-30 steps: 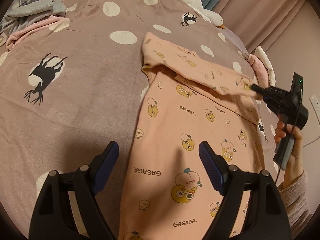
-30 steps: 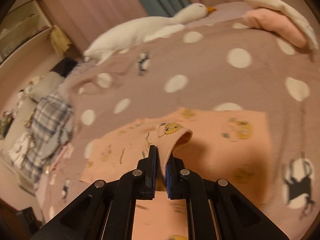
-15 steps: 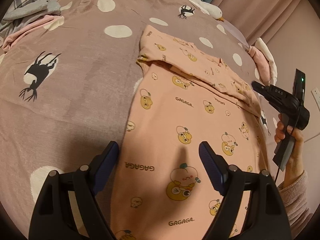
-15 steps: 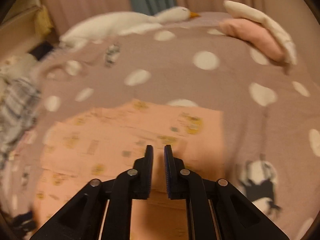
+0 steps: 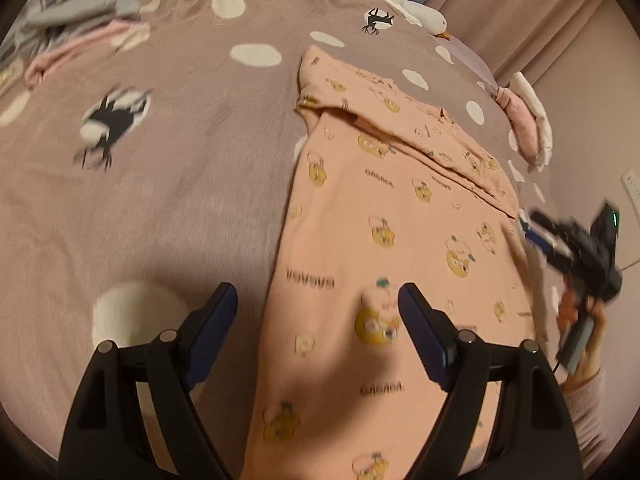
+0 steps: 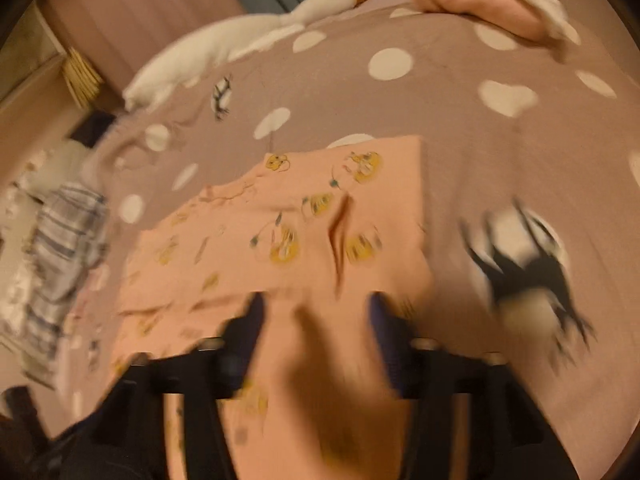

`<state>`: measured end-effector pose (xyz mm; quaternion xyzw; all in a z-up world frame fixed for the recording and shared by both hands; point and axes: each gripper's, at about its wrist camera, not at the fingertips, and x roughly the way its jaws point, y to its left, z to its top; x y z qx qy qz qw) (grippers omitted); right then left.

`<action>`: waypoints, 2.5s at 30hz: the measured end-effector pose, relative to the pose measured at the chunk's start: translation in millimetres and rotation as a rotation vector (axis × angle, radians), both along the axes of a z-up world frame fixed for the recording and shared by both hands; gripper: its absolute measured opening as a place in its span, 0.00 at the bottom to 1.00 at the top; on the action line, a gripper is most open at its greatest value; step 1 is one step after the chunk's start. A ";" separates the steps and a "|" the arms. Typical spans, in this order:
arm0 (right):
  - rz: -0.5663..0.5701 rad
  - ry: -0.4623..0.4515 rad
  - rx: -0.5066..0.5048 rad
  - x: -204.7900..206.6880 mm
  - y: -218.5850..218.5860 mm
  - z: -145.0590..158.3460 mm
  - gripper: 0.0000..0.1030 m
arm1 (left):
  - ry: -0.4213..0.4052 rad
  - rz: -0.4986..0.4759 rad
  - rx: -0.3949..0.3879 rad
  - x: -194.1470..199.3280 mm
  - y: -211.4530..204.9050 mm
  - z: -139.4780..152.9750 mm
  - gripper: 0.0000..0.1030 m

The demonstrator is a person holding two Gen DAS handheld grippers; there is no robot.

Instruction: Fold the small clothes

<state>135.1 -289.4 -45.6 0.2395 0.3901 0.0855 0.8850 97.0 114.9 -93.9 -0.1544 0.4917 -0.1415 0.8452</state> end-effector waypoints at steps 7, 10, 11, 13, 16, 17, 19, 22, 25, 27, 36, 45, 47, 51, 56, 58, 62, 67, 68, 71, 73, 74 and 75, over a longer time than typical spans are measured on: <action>0.002 0.061 0.132 -88.1 -30.8 -24.2 0.59 | 0.044 -0.022 -0.162 -23.3 13.6 -8.8 0.84; 0.044 0.088 0.205 -112.6 -30.9 -33.7 0.59 | 0.058 -0.076 -0.239 -33.1 12.7 -9.7 0.84; 0.060 0.090 0.220 -115.9 -27.7 -34.8 0.59 | 0.064 -0.085 -0.255 -36.7 12.7 -11.1 0.84; 0.120 0.111 0.246 -124.0 -19.3 -39.4 0.59 | 0.072 -0.100 -0.272 -40.9 12.8 -13.9 0.84; 0.173 0.121 0.238 -125.8 -2.2 -45.8 0.59 | 0.079 -0.098 -0.335 -42.5 18.3 -16.4 0.87; 0.180 0.118 0.233 -123.6 1.6 -47.0 0.59 | 0.083 -0.100 -0.358 -40.9 19.4 -17.3 0.88; 0.201 0.107 0.226 -121.5 9.2 -49.3 0.59 | 0.095 -0.103 -0.410 -33.0 21.3 -19.7 0.89; 0.214 0.087 0.239 -105.9 15.1 -49.5 0.59 | 0.101 -0.112 -0.445 -18.0 20.8 -20.5 0.89; 0.205 0.081 0.252 -92.0 18.0 -50.3 0.59 | 0.107 -0.118 -0.468 -0.3 16.6 -20.3 0.89; 0.202 0.078 0.257 -82.8 20.5 -49.0 0.59 | 0.115 -0.118 -0.494 8.8 15.0 -19.8 0.89; 0.227 0.083 0.279 -81.6 25.6 -51.2 0.59 | 0.127 -0.174 -0.529 -18.0 15.4 -23.2 0.74; 0.306 0.097 0.287 -126.0 38.6 -55.6 0.59 | 0.135 -0.194 -0.542 -54.1 20.5 -26.3 0.68; 0.295 0.094 0.297 -125.2 38.7 -56.8 0.59 | 0.148 -0.176 -0.549 -47.1 22.3 -29.0 0.62; 0.269 0.089 0.334 -115.8 38.6 -59.8 0.59 | 0.183 -0.119 -0.558 -35.3 30.4 -38.0 0.34; 0.251 0.057 0.305 -117.8 42.9 -58.6 0.55 | 0.214 -0.070 -0.576 -43.9 41.6 -47.7 0.07; 0.242 0.056 0.272 -120.8 43.6 -59.6 0.45 | 0.227 -0.052 -0.578 -47.2 44.6 -50.8 0.00; 0.208 0.069 0.301 -124.8 35.6 -67.1 0.21 | 0.236 -0.012 -0.629 -51.7 49.2 -52.7 0.01; 0.200 0.047 0.337 -129.8 32.7 -70.3 0.16 | 0.250 -0.014 -0.683 -49.9 46.9 -52.0 0.00; 0.206 0.043 0.337 -129.7 33.1 -69.3 0.16 | 0.255 -0.014 -0.706 -48.3 47.6 -51.5 0.00; 0.214 0.013 0.364 -127.9 31.6 -62.3 0.15 | 0.221 -0.028 -0.735 -44.6 46.4 -41.9 0.00; 0.207 -0.010 0.381 -126.9 29.2 -58.1 0.14 | 0.199 -0.034 -0.758 -42.5 45.5 -36.0 0.00; 0.207 -0.020 0.388 -126.3 28.1 -56.0 0.14 | 0.190 -0.037 -0.764 -41.4 44.2 -33.3 0.00; 0.208 -0.029 0.390 -125.5 27.7 -53.5 0.14 | 0.186 -0.041 -0.767 -40.4 42.8 -31.4 0.00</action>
